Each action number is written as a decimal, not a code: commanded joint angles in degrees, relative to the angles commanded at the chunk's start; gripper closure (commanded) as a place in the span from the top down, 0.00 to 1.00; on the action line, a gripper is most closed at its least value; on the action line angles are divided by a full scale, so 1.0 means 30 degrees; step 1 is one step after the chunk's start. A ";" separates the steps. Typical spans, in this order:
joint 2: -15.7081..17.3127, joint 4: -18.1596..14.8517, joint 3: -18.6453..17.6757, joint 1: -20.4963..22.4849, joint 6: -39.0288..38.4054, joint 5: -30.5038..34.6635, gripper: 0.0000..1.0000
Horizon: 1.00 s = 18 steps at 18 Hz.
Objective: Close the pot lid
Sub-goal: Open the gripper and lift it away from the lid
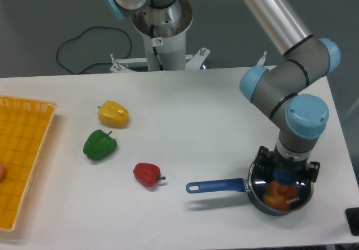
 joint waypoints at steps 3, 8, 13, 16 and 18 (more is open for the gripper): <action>0.1436 -0.0029 -0.1349 0.0584 0.0501 0.0001 1.00; 0.2642 -0.0117 -0.2552 0.1112 0.1816 0.0030 1.00; 0.3345 -0.0321 -0.3958 0.2636 0.7663 -0.0117 1.00; 0.3755 -0.1140 -0.4194 0.3105 1.2297 0.0088 1.00; 0.3756 -0.1377 -0.4224 0.3282 1.3243 0.0060 1.00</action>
